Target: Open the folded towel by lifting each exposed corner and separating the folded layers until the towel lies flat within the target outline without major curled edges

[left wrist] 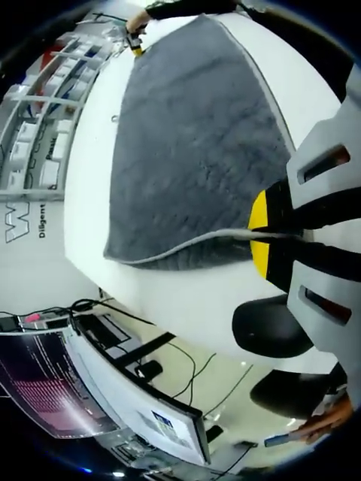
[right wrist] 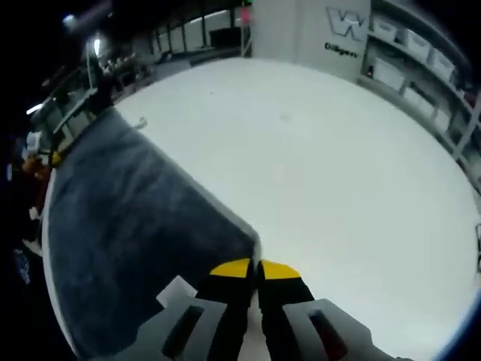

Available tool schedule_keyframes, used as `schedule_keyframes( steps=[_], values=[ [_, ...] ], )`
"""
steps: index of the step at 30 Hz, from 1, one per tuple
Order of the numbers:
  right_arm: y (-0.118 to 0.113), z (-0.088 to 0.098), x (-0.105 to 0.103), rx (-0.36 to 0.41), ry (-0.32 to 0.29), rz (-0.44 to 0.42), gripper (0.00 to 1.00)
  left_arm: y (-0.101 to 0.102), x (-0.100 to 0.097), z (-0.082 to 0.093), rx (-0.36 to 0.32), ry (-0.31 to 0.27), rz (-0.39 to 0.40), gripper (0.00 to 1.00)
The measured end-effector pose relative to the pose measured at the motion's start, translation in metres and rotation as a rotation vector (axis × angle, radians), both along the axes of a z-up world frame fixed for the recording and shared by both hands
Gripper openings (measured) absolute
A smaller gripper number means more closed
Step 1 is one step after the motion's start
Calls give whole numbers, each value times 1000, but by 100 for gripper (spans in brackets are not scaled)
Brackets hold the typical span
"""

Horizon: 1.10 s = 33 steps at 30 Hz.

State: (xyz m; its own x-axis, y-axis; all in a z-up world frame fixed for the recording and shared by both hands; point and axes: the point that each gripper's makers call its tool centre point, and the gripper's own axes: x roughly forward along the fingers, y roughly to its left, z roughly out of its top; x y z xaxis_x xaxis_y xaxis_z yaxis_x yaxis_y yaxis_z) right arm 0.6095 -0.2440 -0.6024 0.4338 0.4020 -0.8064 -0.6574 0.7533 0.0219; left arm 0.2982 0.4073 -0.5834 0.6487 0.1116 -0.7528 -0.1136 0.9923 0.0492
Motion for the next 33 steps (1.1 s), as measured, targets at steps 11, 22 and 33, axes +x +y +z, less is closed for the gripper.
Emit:
schedule_keyframes(
  steps=[11,22,33],
  values=[
    [-6,1,-2,-13,-17,-7,0,-1,1,0,-5,-8,3,1],
    [-23,-2,3,-29,-40,-54,0,-17,8,1,-23,-6,-41,1],
    [-41,-2,7,-40,-45,-70,0,-33,10,0,-56,-12,-62,1]
  ],
)
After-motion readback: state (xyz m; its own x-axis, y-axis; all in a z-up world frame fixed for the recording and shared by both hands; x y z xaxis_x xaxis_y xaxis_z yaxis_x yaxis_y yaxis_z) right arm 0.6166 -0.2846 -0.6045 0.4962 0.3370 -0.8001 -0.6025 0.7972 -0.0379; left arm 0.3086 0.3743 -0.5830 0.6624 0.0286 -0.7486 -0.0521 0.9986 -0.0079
